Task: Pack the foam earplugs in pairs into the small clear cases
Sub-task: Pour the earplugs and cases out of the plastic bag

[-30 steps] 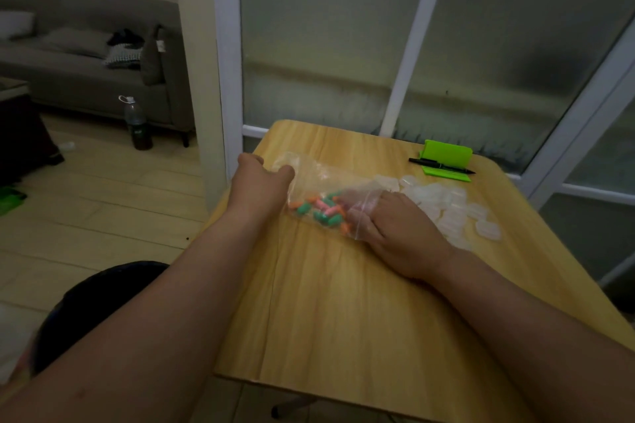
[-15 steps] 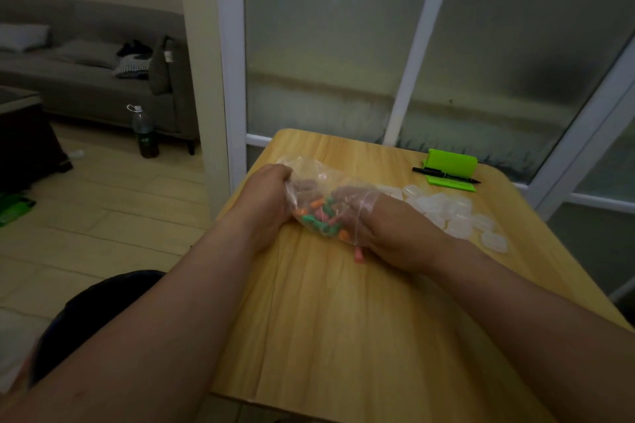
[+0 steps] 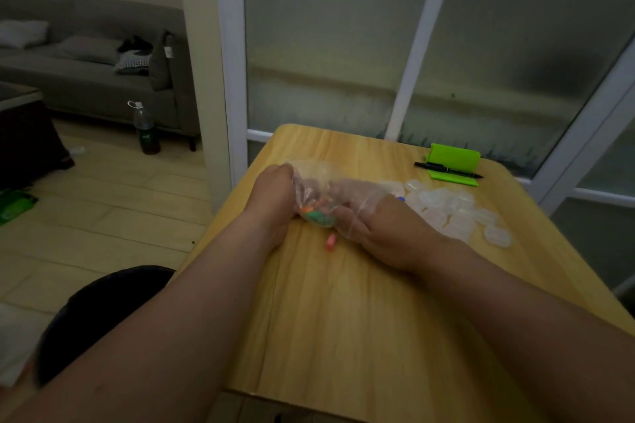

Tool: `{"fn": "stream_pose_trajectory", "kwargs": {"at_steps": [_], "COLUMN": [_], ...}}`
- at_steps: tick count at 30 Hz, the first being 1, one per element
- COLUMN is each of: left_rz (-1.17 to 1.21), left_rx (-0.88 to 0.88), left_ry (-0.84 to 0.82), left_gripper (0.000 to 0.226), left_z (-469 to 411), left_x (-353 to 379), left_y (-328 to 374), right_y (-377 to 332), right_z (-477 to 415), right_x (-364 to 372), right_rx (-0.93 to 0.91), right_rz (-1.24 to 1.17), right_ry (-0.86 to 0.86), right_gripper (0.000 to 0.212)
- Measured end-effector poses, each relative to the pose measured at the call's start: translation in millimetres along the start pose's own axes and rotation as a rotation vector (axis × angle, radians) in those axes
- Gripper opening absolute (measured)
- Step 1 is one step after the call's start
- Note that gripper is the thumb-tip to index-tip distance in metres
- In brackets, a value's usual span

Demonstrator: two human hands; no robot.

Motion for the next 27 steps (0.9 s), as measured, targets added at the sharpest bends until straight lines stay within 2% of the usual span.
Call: {"fn": "stream_pose_trajectory", "kwargs": {"at_steps": [3,6,8,10,14,18,22,24,26,27], "left_rz": [0.017,0.091,0.156,0.198,0.21,0.218,0.259,0.285,0.272,0.287], "left_rx": [-0.011,-0.078,-0.122,-0.166,-0.198,-0.215,-0.221,-0.222,-0.215,-0.207], "left_ry": [0.012,0.027,0.019,0.006,-0.019,-0.015,-0.025,-0.035,-0.032,-0.042], "left_gripper": [0.041,0.042,0.037,0.029,0.024,0.022,0.03,0.036,0.028,0.024], "left_z": [0,-2,-1,0,2,3,-4,-3,-3,-3], "left_x": [3,3,2,3,8,11,11,11,11,11], "left_y": [-2,-4,-3,-4,-8,-9,-13,-12,-12,-13], "right_y": [7,9,5,-1,-6,-9,-11,-10,-9,-10], "right_z": [-8,-12,-13,-13,-12,-14,-13,-11,-11,-12], "right_x": [12,19,18,15,17,21,20,18,16,15], "right_rx": [0.029,0.042,0.039,0.041,0.029,0.055,0.094,0.133,0.148,0.143], "right_rz": [0.066,0.056,-0.001,-0.082,-0.075,-0.164,-0.145,-0.139,-0.112,-0.1], "right_ry": [-0.034,0.002,0.061,0.087,0.109,0.123,0.145,0.159,0.158,0.142], "right_gripper": [0.023,0.021,0.021,0.008,0.002,0.011,0.005,0.017,0.032,0.031]}}
Point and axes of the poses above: each hand's wrist, its own z-axis away from the middle knuckle, its own x-axis out of the palm, y = z × x, the point moved 1 cm from there along -z, towards the middle knuckle, and after that the axes turned 10 degrees about y, right-handed, at the moved point
